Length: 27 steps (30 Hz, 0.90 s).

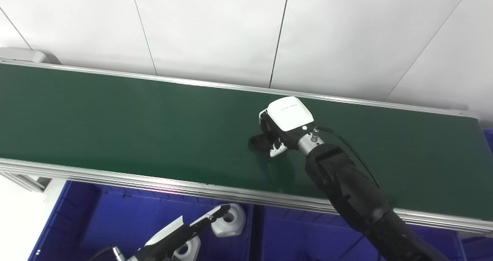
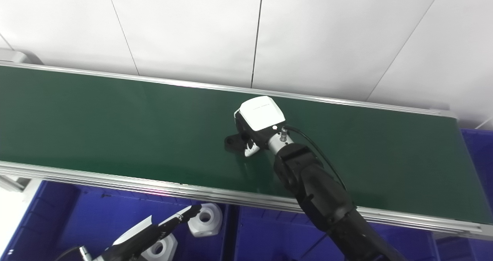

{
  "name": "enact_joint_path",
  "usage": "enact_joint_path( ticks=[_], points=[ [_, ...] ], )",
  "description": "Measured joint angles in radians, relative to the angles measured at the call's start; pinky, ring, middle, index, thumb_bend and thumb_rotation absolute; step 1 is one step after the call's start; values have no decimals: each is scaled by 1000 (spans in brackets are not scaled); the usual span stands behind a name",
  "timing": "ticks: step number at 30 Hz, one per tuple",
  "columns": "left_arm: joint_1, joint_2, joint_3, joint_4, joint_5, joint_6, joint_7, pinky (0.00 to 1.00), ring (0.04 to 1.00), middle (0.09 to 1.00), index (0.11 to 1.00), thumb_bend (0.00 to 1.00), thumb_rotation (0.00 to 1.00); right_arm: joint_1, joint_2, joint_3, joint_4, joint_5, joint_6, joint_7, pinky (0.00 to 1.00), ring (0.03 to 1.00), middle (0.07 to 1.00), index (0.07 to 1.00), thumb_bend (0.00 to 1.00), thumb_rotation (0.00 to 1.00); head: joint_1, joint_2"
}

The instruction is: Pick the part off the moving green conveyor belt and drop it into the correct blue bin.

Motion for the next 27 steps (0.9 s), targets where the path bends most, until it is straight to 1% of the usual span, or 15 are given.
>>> enact_joint_path(
  ticks=[1,2,3,7,10,13,14,16,17,20,22,24,27],
  points=[
    [0,0,1,0,-1,0,-4,1000,1000,1000,1000,992,457,0,-1,2,-1,-8,0,0,166,227,391,502,521,0,0,0],
    [0,0,1,0,0,0,-5,1000,1000,1000,1000,992,469,0,-1,2,-2,-12,0,0,162,218,438,488,525,0,2,2],
    [0,0,1,0,0,0,-5,1000,1000,1000,1000,994,480,1,-2,2,-3,-12,0,0,153,207,459,481,527,0,3,2],
    [0,0,2,0,1,0,-5,1000,1000,1000,1000,983,464,11,-2,-3,-21,-15,0,0,141,198,469,479,530,0,6,3],
    [1,-1,5,0,0,0,-5,1000,1000,1000,1000,977,445,30,6,-33,-39,-9,5,6,102,160,469,481,531,0,5,6],
    [2,-1,7,0,-6,0,-10,1000,1000,1000,1000,966,429,90,34,-100,-88,36,33,3,123,181,469,483,532,0,6,8],
    [2,-1,8,-1,-10,0,-10,1000,1000,1000,1000,964,431,122,52,-124,-117,49,41,-2,130,186,469,483,532,0,5,12],
    [2,-1,9,-1,-11,0,-11,1000,1000,1000,1000,966,433,165,83,-153,-176,56,52,-5,147,210,471,484,532,0,3,14],
    [1,-1,9,-1,-13,0,-13,1000,1000,1000,1000,966,438,183,95,-164,-219,52,68,-2,158,228,437,496,528,0,-3,15],
    [-5,-1,11,-5,-18,0,-13,1000,1000,1000,1000,965,439,202,127,-213,-361,20,122,14,152,225,410,507,524,0,-5,20],
    [-4,-1,12,-5,-18,0,-13,1000,1000,1000,1000,970,446,209,146,-252,-454,-3,152,26,169,246,406,508,524,0,-2,23],
    [-3,-1,15,-5,-17,0,-13,1000,1000,1000,1000,970,451,230,169,-276,-517,-12,162,28,166,244,399,503,522,0,-1,26],
    [-5,-1,15,-5,-17,0,-13,1000,1000,1000,1000,969,459,286,201,-293,-566,-19,175,40,175,252,398,500,522,0,-3,28]
  ],
)
